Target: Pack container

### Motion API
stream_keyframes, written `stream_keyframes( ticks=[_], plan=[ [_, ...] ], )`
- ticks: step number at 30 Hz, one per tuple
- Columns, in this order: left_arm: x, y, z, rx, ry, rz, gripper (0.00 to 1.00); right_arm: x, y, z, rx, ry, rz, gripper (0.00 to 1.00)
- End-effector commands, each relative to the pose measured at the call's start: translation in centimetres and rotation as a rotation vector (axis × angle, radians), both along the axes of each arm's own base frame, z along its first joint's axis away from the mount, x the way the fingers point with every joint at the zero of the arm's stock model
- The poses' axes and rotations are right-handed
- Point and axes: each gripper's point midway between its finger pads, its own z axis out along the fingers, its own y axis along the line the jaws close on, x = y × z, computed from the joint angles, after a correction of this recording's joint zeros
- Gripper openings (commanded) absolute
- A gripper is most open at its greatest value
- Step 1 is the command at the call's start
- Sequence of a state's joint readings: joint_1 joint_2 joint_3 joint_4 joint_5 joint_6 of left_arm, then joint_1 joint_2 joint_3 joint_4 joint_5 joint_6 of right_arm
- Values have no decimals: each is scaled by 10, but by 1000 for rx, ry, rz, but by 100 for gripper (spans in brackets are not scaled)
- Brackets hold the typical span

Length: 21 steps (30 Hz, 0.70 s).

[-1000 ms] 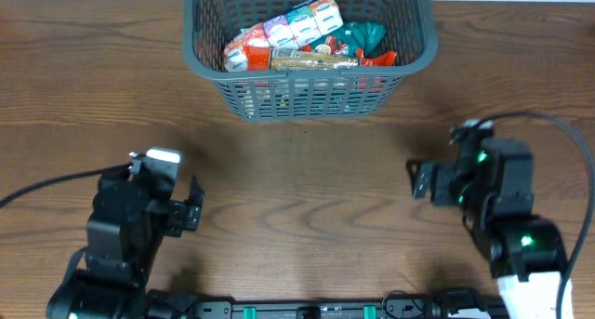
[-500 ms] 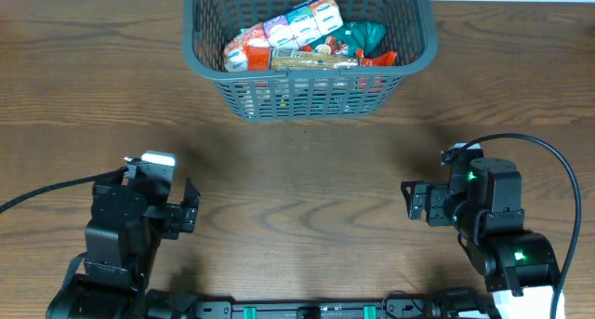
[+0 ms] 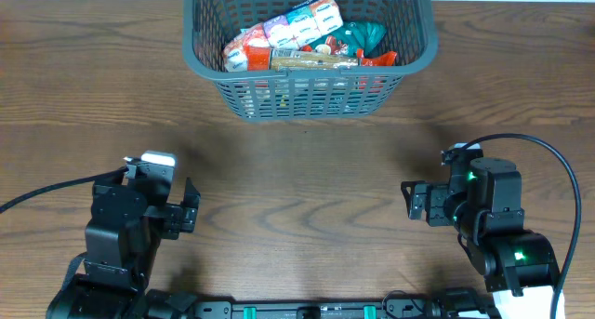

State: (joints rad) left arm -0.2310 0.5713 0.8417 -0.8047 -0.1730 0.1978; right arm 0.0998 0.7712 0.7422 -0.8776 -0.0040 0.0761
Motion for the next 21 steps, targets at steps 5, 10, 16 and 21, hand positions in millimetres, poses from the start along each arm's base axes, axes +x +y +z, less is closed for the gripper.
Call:
stream_keyframes(
  ticks=[5, 10, 16, 21],
  plan=[
    [-1, 3, -3, 5, 6, 19, 99, -3, -1, 7, 6, -39, -11, 99],
    [-1, 3, -3, 5, 6, 19, 99, -20, -6, 37, 1, -191, -12, 99],
    [-1, 3, -3, 5, 6, 19, 99, -53, -10, 57, 13, -479, -8, 99],
    [-1, 3, -3, 5, 6, 19, 99, -40, -7, 45, 32, -601, -1, 99]
  ],
)
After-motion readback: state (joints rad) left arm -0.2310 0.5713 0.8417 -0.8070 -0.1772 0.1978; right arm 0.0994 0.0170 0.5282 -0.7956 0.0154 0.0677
